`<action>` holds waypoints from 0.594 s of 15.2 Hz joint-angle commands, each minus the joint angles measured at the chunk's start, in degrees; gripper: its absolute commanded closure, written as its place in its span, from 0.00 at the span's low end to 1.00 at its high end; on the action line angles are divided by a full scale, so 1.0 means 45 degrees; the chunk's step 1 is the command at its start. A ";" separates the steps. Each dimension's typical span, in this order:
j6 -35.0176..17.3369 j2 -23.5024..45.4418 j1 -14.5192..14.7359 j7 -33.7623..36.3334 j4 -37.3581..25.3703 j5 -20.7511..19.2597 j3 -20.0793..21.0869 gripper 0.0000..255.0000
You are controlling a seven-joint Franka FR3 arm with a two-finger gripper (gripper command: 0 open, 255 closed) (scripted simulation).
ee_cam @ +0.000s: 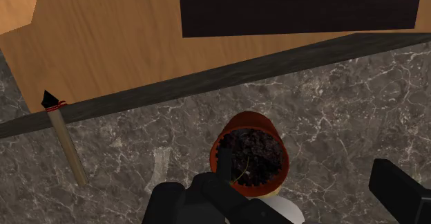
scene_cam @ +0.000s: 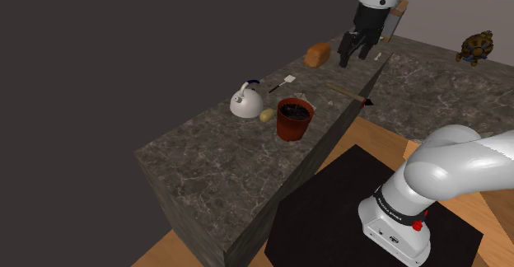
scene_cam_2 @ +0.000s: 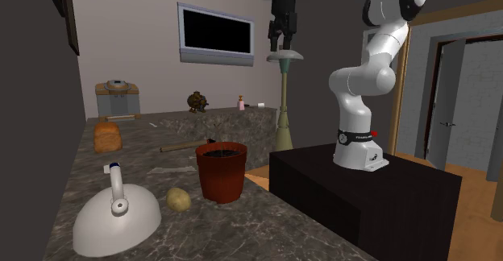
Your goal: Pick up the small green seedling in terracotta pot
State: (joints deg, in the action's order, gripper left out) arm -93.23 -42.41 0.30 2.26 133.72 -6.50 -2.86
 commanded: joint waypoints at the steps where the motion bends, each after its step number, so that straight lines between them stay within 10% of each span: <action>1: 0.0000 0.0000 0.0000 0.0000 0.0000 0.0000 0.0000 0.00; 9: -0.3177 0.2841 -0.0009 -0.0983 0.0280 0.0177 -0.1249 0.00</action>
State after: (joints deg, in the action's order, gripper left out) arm -104.98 -32.22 0.26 -1.32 135.14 -5.86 -7.52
